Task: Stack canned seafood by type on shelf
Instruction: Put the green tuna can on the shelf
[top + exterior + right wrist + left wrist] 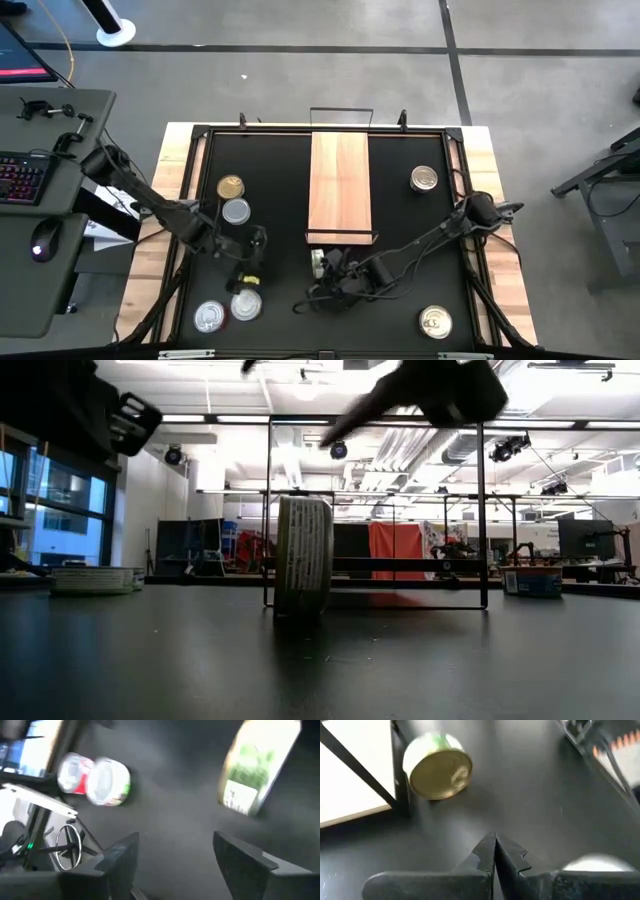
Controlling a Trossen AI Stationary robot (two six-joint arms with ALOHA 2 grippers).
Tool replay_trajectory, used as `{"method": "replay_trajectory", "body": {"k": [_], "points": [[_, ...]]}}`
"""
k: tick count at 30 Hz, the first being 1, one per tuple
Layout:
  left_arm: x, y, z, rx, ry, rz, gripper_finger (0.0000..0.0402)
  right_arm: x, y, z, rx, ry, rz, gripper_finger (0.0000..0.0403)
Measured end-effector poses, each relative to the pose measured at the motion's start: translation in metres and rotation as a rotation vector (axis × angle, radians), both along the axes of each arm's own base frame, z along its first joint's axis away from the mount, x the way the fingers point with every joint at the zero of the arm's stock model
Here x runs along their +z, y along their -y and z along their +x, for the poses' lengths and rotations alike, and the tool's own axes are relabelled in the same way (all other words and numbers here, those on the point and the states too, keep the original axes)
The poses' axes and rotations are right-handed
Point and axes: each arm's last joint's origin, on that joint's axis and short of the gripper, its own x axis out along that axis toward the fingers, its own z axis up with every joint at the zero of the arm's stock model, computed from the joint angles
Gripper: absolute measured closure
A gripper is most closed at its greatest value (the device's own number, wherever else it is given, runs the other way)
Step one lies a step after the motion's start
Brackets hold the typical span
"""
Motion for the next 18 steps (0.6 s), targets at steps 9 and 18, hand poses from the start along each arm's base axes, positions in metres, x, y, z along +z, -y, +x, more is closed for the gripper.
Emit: {"method": "replay_trajectory", "body": {"k": [9, 18], "points": [[0.003, -0.020, 0.007, -0.044, -0.023, -0.030, 0.0401, -0.001, 0.013, 0.006, -0.111, -0.060, 0.041, 0.0151], [0.005, -0.021, 0.008, -0.006, -0.015, -0.079, 0.0402, 0.020, 0.030, -0.002, -0.173, -0.204, -0.061, 0.0151]]}}
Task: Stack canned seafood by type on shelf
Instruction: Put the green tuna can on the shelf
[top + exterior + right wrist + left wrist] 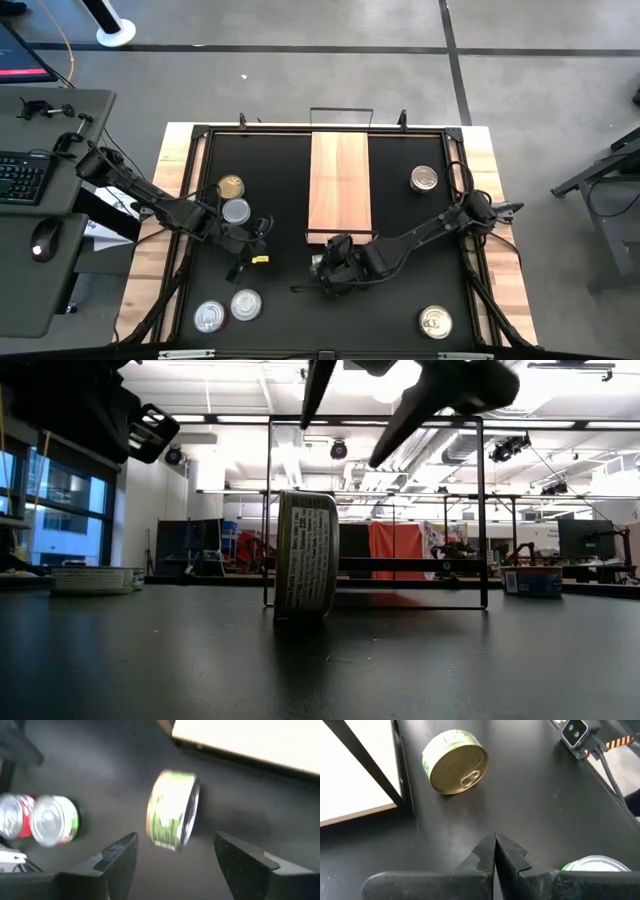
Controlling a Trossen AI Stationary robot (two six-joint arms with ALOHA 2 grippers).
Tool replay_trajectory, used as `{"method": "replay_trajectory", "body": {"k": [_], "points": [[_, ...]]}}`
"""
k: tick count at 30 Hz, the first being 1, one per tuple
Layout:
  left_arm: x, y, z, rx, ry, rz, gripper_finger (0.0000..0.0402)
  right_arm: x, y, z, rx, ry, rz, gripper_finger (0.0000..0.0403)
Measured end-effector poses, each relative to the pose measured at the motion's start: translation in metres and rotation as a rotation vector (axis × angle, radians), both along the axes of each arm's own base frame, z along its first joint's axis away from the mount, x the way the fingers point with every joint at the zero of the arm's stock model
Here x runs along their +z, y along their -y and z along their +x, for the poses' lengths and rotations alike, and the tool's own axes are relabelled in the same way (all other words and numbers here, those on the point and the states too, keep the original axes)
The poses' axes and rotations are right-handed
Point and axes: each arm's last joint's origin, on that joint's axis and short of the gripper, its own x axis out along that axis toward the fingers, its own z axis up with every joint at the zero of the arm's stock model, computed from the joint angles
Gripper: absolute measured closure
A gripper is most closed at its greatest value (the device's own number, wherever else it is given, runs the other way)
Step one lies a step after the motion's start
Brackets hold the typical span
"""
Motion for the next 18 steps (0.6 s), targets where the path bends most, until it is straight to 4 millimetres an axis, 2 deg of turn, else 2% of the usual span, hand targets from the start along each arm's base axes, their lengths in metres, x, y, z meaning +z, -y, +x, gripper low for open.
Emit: {"method": "replay_trajectory", "body": {"k": [3, 7, 14, 18], "points": [[0.000, 0.000, 0.000, 0.019, -0.008, -0.019, 0.0402, -0.008, 0.002, 0.008, 0.009, 0.010, 0.011, 0.0151], [0.000, 0.000, 0.000, 0.040, -0.014, -0.037, 0.0402, -0.030, 0.000, 0.020, 0.009, -0.007, 0.027, 0.0151], [0.001, 0.000, 0.001, 0.063, -0.013, -0.059, 0.0401, -0.031, -0.001, 0.033, -0.024, -0.083, -0.050, 0.0151], [0.001, 0.000, 0.001, 0.063, -0.010, -0.061, 0.0401, -0.046, -0.004, 0.048, -0.003, -0.131, -0.072, 0.0151]]}}
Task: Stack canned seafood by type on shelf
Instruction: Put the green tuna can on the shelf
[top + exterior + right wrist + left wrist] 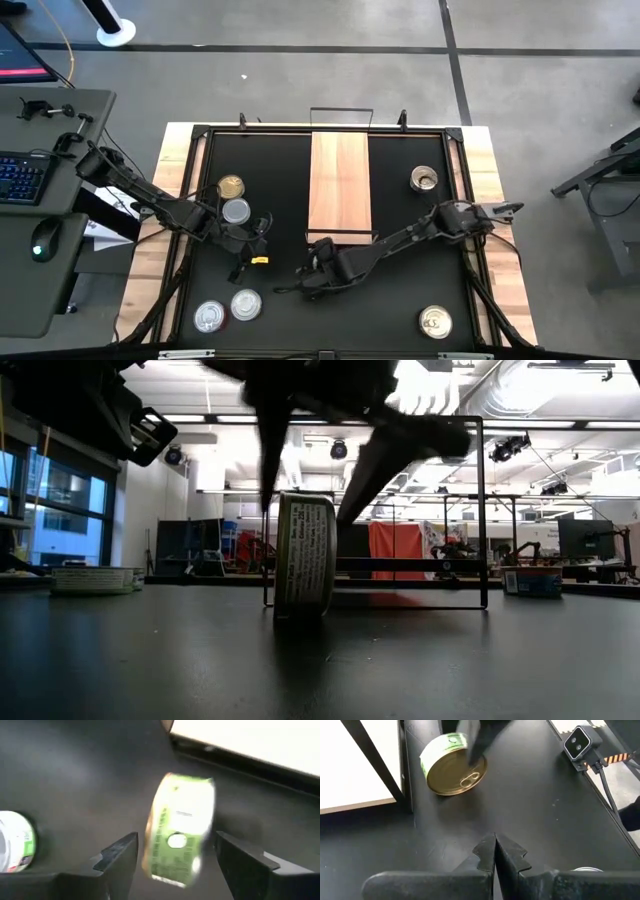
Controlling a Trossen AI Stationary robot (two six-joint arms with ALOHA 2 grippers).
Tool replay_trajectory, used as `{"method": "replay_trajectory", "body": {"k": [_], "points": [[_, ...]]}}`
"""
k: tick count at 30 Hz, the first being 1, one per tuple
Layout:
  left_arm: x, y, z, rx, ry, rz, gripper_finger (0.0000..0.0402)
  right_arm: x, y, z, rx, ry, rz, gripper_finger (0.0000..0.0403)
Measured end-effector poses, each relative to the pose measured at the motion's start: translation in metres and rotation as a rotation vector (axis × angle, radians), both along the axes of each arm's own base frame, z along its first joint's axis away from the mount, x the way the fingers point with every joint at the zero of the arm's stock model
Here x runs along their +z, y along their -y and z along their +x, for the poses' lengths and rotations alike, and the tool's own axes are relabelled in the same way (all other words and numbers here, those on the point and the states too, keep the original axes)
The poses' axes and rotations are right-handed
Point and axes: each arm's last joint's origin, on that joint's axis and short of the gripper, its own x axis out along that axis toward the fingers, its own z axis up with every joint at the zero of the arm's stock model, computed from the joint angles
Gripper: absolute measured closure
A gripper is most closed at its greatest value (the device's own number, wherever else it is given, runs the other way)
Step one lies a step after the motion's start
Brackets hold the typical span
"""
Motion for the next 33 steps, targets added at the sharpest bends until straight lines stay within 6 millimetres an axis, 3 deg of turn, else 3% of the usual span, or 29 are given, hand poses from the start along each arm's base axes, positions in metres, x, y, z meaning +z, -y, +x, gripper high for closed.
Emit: {"method": "replay_trajectory", "body": {"k": [5, 8, 11, 15, 19, 23, 26, 29, 33], "points": [[0.000, 0.000, 0.000, 0.002, 0.000, 0.001, 0.0402, -0.007, -0.005, 0.013, 0.006, 0.011, -0.002, 0.0157], [0.001, 0.000, -0.001, -0.010, -0.001, -0.011, 0.0401, -0.006, -0.008, 0.011, 0.006, -0.011, -0.017, 0.0201], [0.007, 0.000, -0.004, -0.039, 0.005, -0.039, 0.0402, 0.000, -0.012, 0.004, 0.017, -0.056, -0.040, 0.0283], [0.028, -0.003, -0.011, -0.103, 0.061, -0.041, 0.0401, 0.013, -0.023, -0.006, 0.057, -0.098, -0.041, 0.0286], [0.054, -0.009, -0.025, -0.134, 0.150, -0.014, 0.0401, 0.038, -0.052, -0.026, 0.161, -0.152, 0.022, 0.0286], [0.072, -0.017, -0.037, -0.110, 0.261, 0.009, 0.0401, 0.060, -0.085, -0.059, 0.207, -0.161, 0.146, 0.0286], [0.080, -0.021, -0.041, -0.091, 0.311, -0.005, 0.0402, 0.090, -0.100, -0.083, 0.184, -0.046, 0.171, 0.0286], [0.082, -0.023, -0.040, -0.080, 0.318, -0.049, 0.0402, 0.130, -0.092, -0.098, 0.120, 0.150, 0.107, 0.0286], [0.083, -0.025, -0.032, -0.085, 0.336, -0.091, 0.0401, 0.178, -0.052, -0.109, 0.011, 0.364, -0.084, 0.0286]]}}
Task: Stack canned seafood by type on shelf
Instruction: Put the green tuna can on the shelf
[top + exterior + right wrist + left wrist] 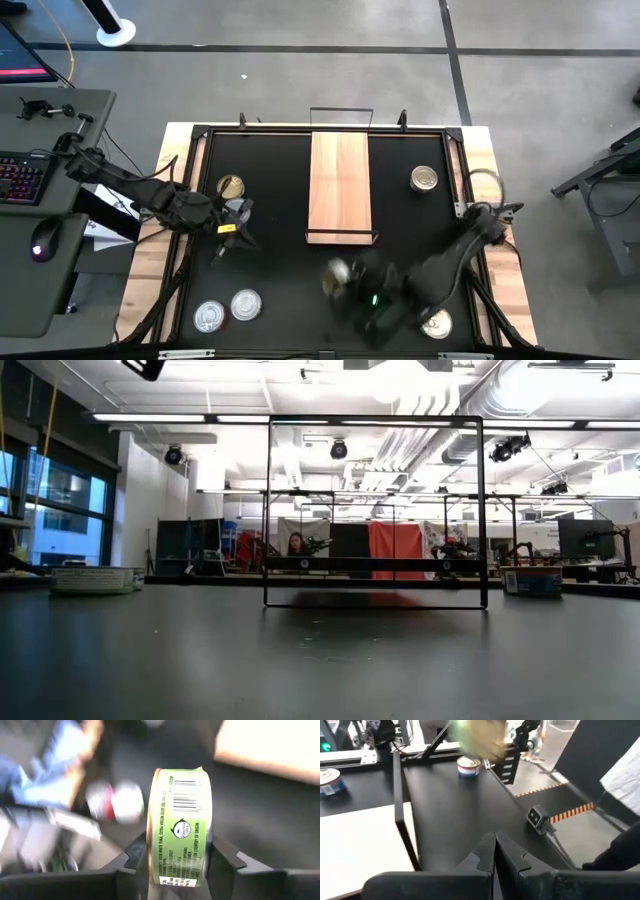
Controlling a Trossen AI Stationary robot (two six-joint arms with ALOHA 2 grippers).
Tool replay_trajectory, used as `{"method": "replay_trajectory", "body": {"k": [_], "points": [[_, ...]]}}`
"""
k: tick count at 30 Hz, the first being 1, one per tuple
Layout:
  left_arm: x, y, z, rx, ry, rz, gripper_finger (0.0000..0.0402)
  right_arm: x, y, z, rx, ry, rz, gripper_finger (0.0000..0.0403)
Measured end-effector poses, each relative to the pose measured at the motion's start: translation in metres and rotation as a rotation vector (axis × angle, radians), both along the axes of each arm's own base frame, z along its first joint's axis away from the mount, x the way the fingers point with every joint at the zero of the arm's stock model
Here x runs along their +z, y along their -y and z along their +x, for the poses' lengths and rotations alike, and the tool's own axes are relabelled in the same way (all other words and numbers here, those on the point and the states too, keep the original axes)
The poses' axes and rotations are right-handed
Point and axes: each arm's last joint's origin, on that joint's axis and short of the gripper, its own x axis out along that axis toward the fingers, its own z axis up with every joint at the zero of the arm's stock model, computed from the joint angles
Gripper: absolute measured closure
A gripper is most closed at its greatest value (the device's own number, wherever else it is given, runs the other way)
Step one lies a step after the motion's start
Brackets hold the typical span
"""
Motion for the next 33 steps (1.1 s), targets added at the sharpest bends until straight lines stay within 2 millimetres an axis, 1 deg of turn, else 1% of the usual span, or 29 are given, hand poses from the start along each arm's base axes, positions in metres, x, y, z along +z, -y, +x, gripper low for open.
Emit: {"method": "replay_trajectory", "body": {"k": [3, 6, 8, 11, 14, 17, 20, 22, 25, 27, 30, 33], "points": [[0.000, 0.001, 0.007, -0.019, 0.006, -0.039, 0.0401, 0.023, 0.039, -0.007, -0.051, -0.002, -0.110, 0.0286], [-0.002, 0.002, 0.010, -0.025, -0.009, -0.066, 0.0401, 0.037, 0.080, -0.013, -0.073, -0.081, -0.175, 0.0286], [-0.002, 0.002, 0.010, -0.024, -0.014, -0.066, 0.0401, 0.045, 0.106, -0.012, -0.043, -0.117, -0.205, 0.0286], [0.001, 0.001, 0.007, -0.012, -0.018, -0.111, 0.0401, 0.048, 0.147, -0.014, -0.002, -0.210, -0.211, 0.0286], [0.006, -0.001, 0.001, -0.007, 0.005, -0.142, 0.0401, 0.037, 0.187, -0.023, 0.029, -0.345, -0.203, 0.0286], [0.011, -0.004, -0.004, 0.005, 0.033, -0.150, 0.0402, 0.020, 0.224, -0.040, 0.015, -0.406, -0.153, 0.0286], [0.014, -0.006, -0.008, 0.038, 0.053, -0.155, 0.0402, -0.005, 0.255, -0.063, 0.030, -0.341, -0.074, 0.0286], [0.015, -0.008, -0.009, 0.081, 0.059, -0.153, 0.0402, -0.025, 0.271, -0.080, 0.034, -0.272, -0.026, 0.0286], [0.015, -0.011, -0.008, 0.183, 0.074, -0.140, 0.0402, -0.054, 0.297, -0.106, -0.030, -0.139, -0.011, 0.0286], [0.014, -0.013, -0.006, 0.269, 0.087, -0.109, 0.0402, -0.072, 0.315, -0.118, -0.068, -0.004, -0.022, 0.0286], [0.014, -0.019, 0.000, 0.419, 0.123, -0.050, 0.0402, -0.108, 0.340, -0.129, -0.096, 0.166, 0.001, 0.0286], [0.017, -0.027, 0.008, 0.572, 0.181, -0.084, 0.0401, -0.140, 0.361, -0.135, -0.164, 0.345, 0.041, 0.0286]]}}
